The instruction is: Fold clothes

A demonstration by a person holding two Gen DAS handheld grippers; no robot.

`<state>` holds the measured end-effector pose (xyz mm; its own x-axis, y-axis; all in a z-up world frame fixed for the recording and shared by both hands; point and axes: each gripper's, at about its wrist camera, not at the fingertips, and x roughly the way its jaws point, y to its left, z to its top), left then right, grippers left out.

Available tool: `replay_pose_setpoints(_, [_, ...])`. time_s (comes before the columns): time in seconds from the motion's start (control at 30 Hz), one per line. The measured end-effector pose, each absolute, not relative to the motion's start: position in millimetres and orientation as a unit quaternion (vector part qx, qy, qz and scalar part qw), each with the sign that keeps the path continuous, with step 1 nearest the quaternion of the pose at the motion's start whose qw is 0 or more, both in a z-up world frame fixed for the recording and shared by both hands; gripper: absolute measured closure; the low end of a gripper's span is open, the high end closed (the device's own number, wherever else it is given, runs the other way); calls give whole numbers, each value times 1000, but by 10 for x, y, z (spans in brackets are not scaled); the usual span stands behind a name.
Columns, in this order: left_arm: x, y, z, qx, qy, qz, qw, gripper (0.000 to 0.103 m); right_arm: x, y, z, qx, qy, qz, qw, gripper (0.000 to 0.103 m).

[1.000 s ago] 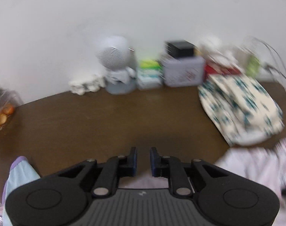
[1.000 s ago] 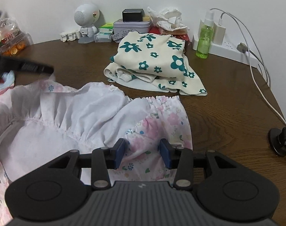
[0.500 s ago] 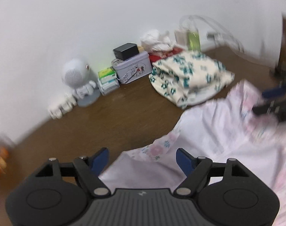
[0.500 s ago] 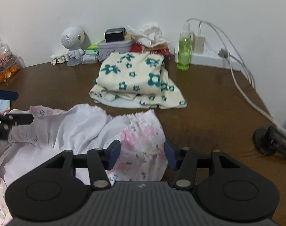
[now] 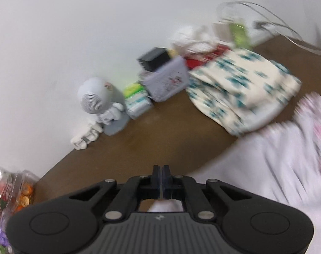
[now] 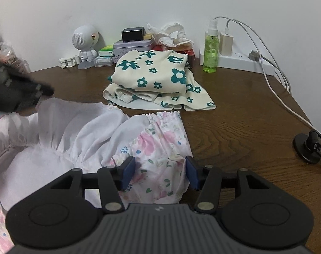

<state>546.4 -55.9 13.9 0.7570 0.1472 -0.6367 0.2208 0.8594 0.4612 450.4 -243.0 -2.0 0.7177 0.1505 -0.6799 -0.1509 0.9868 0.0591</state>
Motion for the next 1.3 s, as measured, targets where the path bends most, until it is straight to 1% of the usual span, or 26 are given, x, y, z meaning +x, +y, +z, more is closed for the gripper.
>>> replay_pose_setpoints(0.07, [5635,-487,135,237,358,5,903,96,4496,-2427,-28,-7,364,85,928,50])
replay_pose_setpoints(0.17, [5702,-330,194,189,381,-1,905,88,4489,-2446,-29,-8,362,89,928,50])
replay_pose_setpoints(0.23, [5621,-266,262,171,398,-32,901,68,4492,-2461,-20,-5,364,90,927,50])
replay_pose_setpoints(0.27, [5556,-250,295,169,404,-47,898,48,4495,-2465,-17,-5,366,91,926,50])
replay_pose_setpoints(0.3, [5466,-261,317,178,404,-58,896,42,4498,-2469,-14,-4,367,92,926,50])
replay_pose_setpoints(0.43, [5168,-379,286,227,405,-68,883,43,4504,-2459,-11,-9,370,93,924,50])
replay_pose_setpoints(0.53, [5158,-465,140,242,421,-32,874,43,4499,-2453,-13,-10,370,93,924,50])
replay_pose_setpoints(0.57, [5184,-479,85,239,431,-19,870,44,4498,-2453,-14,-10,370,93,924,50])
replay_pose_setpoints(0.6, [5210,-485,38,232,439,-14,868,48,4497,-2454,-14,-11,370,93,924,50])
replay_pose_setpoints(0.63, [5240,-493,8,229,446,-14,865,68,4497,-2455,-14,-11,370,94,924,50])
replay_pose_setpoints(0.67, [5270,-501,-19,228,453,-14,862,95,4496,-2456,-13,-11,370,95,924,50])
replay_pose_setpoints(0.7, [5297,-507,-19,227,458,-16,859,101,4496,-2457,-12,-11,370,95,924,50])
replay_pose_setpoints(0.87, [5426,-546,18,249,477,-20,843,103,4498,-2461,-9,-13,370,99,924,49])
replay_pose_setpoints(1.1, [5707,-668,100,326,464,1,824,103,4494,-2451,-13,-21,370,101,923,49])
replay_pose_setpoints(1.17, [5805,-689,123,330,473,-3,817,103,4497,-2451,-14,-22,370,102,923,49])
replay_pose_setpoints(1.23, [5869,-695,157,325,490,-19,808,96,4496,-2452,-14,-22,370,102,923,49])
replay_pose_setpoints(1.27, [5877,-687,180,317,504,-34,802,89,4495,-2454,-14,-22,370,103,923,49])
replay_pose_setpoints(1.3, [5884,-679,204,309,518,-50,796,78,4494,-2453,-14,-22,369,103,923,49])
